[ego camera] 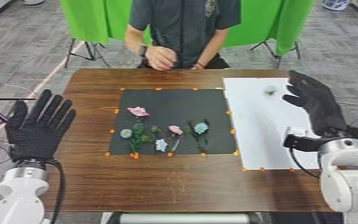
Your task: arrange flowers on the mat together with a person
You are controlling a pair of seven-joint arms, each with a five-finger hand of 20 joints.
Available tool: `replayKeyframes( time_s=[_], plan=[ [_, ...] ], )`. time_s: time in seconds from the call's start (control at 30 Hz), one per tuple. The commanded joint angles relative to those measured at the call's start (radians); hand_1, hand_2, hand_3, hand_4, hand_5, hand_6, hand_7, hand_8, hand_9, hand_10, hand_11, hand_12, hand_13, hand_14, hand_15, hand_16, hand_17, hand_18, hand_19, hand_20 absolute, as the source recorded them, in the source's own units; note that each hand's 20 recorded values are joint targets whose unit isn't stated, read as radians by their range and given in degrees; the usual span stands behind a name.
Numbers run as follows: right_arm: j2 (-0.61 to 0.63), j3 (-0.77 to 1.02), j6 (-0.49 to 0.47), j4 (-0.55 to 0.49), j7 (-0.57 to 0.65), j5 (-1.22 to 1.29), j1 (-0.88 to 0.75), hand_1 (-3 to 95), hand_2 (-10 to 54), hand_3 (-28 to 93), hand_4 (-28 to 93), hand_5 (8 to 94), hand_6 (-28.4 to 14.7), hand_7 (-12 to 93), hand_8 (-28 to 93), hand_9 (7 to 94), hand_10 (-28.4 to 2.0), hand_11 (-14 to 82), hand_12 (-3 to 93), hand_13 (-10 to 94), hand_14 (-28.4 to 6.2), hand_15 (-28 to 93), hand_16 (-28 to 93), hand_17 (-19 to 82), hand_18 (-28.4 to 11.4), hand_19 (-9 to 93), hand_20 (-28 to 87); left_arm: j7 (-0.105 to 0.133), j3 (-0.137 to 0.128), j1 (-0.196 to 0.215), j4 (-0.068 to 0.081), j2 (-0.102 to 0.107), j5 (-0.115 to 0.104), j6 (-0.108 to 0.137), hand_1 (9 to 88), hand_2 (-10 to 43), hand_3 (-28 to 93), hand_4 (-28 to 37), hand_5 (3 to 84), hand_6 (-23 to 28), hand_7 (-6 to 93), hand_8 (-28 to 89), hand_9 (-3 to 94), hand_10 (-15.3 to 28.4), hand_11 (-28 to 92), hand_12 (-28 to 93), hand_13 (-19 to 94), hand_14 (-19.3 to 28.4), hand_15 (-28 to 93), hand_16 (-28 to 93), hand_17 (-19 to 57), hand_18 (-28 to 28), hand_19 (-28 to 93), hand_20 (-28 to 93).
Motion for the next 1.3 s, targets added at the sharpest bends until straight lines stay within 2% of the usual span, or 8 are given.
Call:
replayKeyframes(
  time_s=[0.03,0.23,0.73,0.8,0.87,1.1,1.13,1.3],
  plan=[
    [-0.047,0.013,0.04,-0.031,-0.026,-0.007,-0.056,13.6,12.4,78,-28,35.2,-3.2,13,-11,33.0,-11.1,4.6,10.2,26,-9.4,12,11,14,-14.0,33,10,-0.002,-0.003,0.014,-0.002,-0.008,0.001,-0.001,25.5,11.4,72,-28.3,44.6,6.3,8.9,-9,38.1,13.0,16,6,29,13.2,21,-5,-1.8,11.0,22,10],
    [-0.06,0.017,0.054,-0.05,-0.029,-0.013,-0.081,13.4,12.6,78,-28,35.3,-3.2,13,-11,33.0,-11.1,4.8,10.1,26,-9.2,12,12,12,-14.9,36,11,-0.01,-0.001,0.006,0.001,-0.01,0.005,-0.004,25.5,11.4,72,-28.3,44.6,6.3,8.9,-9,38.1,13.1,16,6,29,13.1,21,-5,-1.8,11.0,22,10],
    [-0.078,0.044,0.051,-0.121,-0.022,-0.03,-0.167,13.8,13.1,78,-28,35.4,-3.2,13,-11,32.8,-10.8,5.1,10.1,26,-9.7,13,12,12,-15.5,39,10,-0.003,-0.003,0.013,-0.001,-0.006,-0.001,0.0,25.5,11.4,72,-28.3,44.6,6.3,8.9,-9,38.2,13.1,16,6,29,13.1,21,-5,-1.9,11.1,22,10],
    [-0.082,0.049,0.043,-0.132,-0.02,-0.033,-0.181,13.9,13.0,79,-28,35.4,-3.2,14,-11,32.7,-10.8,5.1,10.1,26,-9.7,13,12,12,-15.5,39,10,0.004,-0.003,0.018,-0.004,-0.005,-0.002,-0.001,25.5,11.4,72,-28.3,44.7,6.3,8.9,-9,38.3,13.1,16,6,29,13.1,21,-5,-1.9,11.1,22,10],
    [-0.085,0.055,0.044,-0.146,-0.022,-0.036,-0.202,14.0,12.9,79,-28,35.4,-3.2,14,-11,32.6,-10.8,5.1,10.1,26,-9.8,13,12,12,-15.5,39,10,0.0,0.0,0.011,-0.001,-0.004,-0.001,-0.003,25.6,11.4,72,-28.3,44.7,6.3,8.9,-9,38.3,13.1,16,6,29,13.1,21,-5,-1.9,11.1,22,10],
    [-0.1,0.077,0.03,-0.196,-0.028,-0.038,-0.268,14.3,12.5,79,-28,35.3,-3.2,14,-11,32.5,-10.8,5.2,10.1,26,-9.9,13,12,12,-15.5,39,10,0.006,-0.004,0.022,-0.006,-0.003,-0.003,-0.004,25.6,11.4,72,-28.3,44.7,6.4,9.0,-9,38.3,13.2,16,6,29,13.2,21,-5,-1.9,11.1,22,10],
    [-0.104,0.065,-0.033,-0.048,-0.027,-0.036,-0.121,14.3,12.4,79,-28,35.3,-3.2,14,-11,32.4,-10.7,5.2,10.1,26,-9.9,13,12,12,-15.6,39,10,0.008,-0.004,0.025,-0.008,-0.002,-0.003,-0.003,25.6,11.4,72,-28.3,44.7,6.3,9.0,-9,38.3,13.1,16,6,29,13.2,21,-5,-1.9,11.1,22,10],
    [-0.117,0.089,-0.052,-0.052,-0.037,-0.034,-0.136,14.6,12.2,79,-28,35.3,-3.2,14,-11,32.3,-10.7,5.1,10.1,26,-10.1,13,13,12,-15.6,39,9,0.011,-0.006,0.027,-0.008,-0.002,-0.004,-0.007,25.5,11.4,72,-28.3,44.7,6.3,9.0,-9,38.3,13.2,16,6,29,13.4,21,-5,-2.0,11.1,22,10]
  ],
)
